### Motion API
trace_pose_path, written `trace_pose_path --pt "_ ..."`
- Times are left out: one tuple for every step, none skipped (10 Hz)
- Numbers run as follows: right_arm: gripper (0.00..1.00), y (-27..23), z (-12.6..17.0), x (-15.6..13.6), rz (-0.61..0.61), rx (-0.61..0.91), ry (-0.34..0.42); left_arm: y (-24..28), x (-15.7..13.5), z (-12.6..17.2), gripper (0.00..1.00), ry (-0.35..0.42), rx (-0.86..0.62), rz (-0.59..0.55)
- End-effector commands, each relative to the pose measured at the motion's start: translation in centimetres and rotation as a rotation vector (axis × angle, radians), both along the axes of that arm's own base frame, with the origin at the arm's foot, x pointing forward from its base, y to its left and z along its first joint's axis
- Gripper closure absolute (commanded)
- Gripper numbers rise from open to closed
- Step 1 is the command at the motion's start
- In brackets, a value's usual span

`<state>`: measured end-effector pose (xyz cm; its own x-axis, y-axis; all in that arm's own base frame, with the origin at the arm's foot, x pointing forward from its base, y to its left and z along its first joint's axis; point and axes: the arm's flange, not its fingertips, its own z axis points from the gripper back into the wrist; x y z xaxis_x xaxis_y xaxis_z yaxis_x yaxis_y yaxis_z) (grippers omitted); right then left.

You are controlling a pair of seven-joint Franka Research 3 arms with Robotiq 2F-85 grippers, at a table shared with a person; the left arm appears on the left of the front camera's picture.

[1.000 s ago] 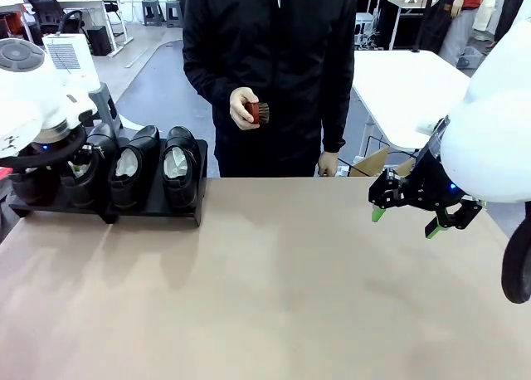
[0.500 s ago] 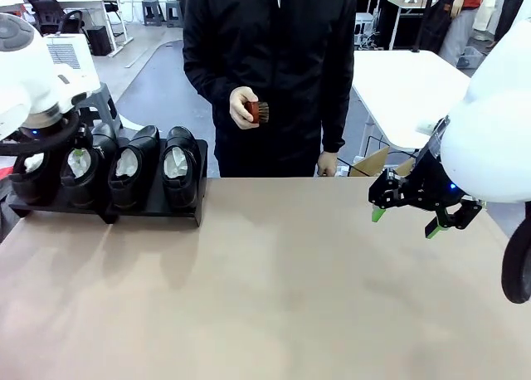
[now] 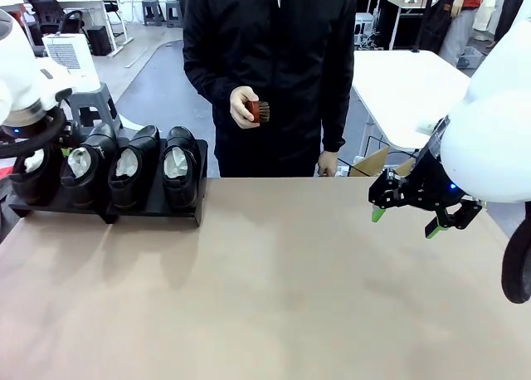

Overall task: Organize the shoes by placing them on the stand.
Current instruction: Place the Shoe from the middle of the table onto the Shoes Stand.

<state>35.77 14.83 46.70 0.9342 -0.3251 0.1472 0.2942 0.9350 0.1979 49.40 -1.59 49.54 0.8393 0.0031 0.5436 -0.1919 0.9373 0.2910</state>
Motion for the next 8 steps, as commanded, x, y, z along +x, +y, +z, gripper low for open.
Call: trace_pose_path --pt "0.0 0.04 0.15 -0.02 0.01 0.014 0.002 -0.5 0.72 -0.4 0.0 -0.002 -0.011 -0.017" --pt "0.0 0.04 0.15 -0.02 0.01 0.014 0.002 -0.5 0.72 -0.4 0.0 -0.002 -0.011 -0.017" --pt "0.0 0.04 0.15 -0.02 0.01 0.014 0.002 -0.5 0.72 -0.4 0.0 -0.002 -0.011 -0.017" --pt "0.0 0.04 0.15 -0.02 0.01 0.014 0.002 -0.5 0.72 -0.4 0.0 -0.002 -0.011 -0.017" --pt "0.0 0.04 0.15 -0.02 0.01 0.014 0.002 -0.5 0.72 -0.4 0.0 -0.002 -0.011 -0.017" --pt "0.0 0.04 0.15 -0.02 0.01 0.014 0.002 -0.5 0.72 -0.4 0.0 -0.002 -0.011 -0.017" --pt "0.0 0.04 0.15 -0.02 0.01 0.014 0.002 -0.5 0.72 -0.4 0.0 -0.002 -0.011 -0.017" --pt "0.0 0.04 0.15 -0.02 0.01 0.014 0.002 -0.5 0.72 -0.4 0.0 -0.002 -0.011 -0.017"
